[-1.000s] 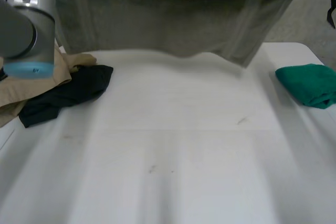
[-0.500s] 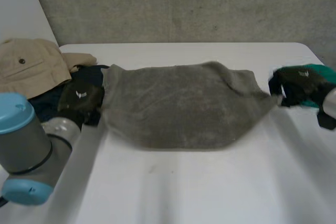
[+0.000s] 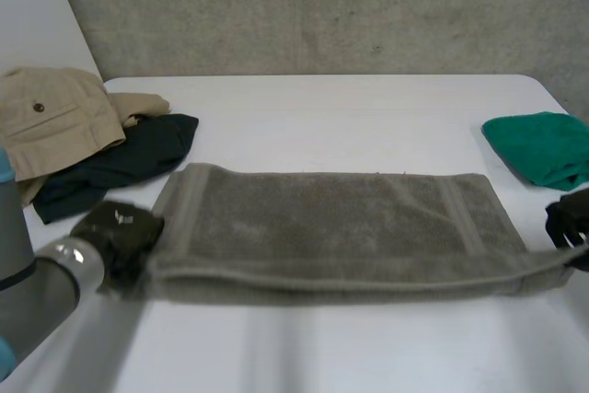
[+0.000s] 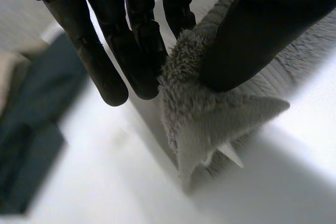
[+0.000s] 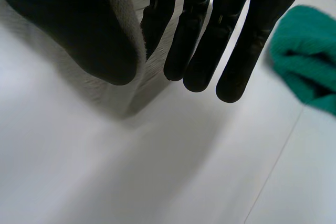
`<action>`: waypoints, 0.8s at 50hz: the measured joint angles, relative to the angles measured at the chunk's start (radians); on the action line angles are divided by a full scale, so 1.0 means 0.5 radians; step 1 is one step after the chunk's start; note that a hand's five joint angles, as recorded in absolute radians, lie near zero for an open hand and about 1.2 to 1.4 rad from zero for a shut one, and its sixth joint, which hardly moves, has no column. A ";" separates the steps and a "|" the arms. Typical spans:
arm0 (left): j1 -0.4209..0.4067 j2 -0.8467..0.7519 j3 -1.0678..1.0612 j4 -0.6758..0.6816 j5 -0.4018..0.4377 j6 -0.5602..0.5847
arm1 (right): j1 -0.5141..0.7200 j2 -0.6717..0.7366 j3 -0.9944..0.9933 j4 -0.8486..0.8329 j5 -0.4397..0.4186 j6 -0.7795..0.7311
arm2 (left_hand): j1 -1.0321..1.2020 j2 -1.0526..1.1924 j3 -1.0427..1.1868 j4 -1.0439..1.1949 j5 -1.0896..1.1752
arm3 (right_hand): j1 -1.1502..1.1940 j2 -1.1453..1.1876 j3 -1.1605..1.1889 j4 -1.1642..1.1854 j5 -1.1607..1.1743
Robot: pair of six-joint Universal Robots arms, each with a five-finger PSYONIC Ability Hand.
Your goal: Fold the laundry.
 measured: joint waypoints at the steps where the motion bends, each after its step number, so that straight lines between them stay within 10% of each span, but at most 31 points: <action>1: -0.009 -0.018 0.030 0.083 -0.001 -0.023 | 0.038 0.029 -0.023 -0.081 0.012 0.062 | 0.000 0.000 0.000 0.000 0.000 | 0.000 0.000 0.000 0.000 0.000; 13: -0.183 -0.507 0.432 0.720 -0.036 -0.130 | 0.363 0.355 -0.234 -0.817 0.246 0.503 | 0.000 0.000 0.000 0.000 0.000 | 0.000 0.000 0.000 0.000 0.008; 28: -0.213 -1.101 1.039 0.852 -0.369 -0.062 | 0.601 0.807 -0.611 -1.123 0.486 0.538 | 0.000 -0.002 0.000 -0.003 0.000 | 0.000 0.000 0.000 0.000 0.008; 32: -0.226 -1.167 1.112 0.863 -0.379 -0.022 | 0.646 0.898 -0.700 -1.161 0.499 0.543 | -1.003 -1.002 -0.977 -1.011 -0.921 | -0.065 -0.067 -0.070 -0.073 -0.056; 34: -0.243 -1.191 1.132 0.884 -0.373 0.005 | 0.679 0.953 -0.761 -1.213 0.511 0.558 | -1.540 -1.493 -1.461 -1.507 -1.413 | -1.118 -1.218 -1.169 -1.173 -1.114; 40: -0.281 -1.173 1.130 0.931 -0.362 0.018 | 0.708 0.976 -0.838 -1.378 0.592 0.694 | -1.865 -1.988 -1.959 -1.997 -1.864 | -1.577 -1.903 -1.931 -1.906 -1.856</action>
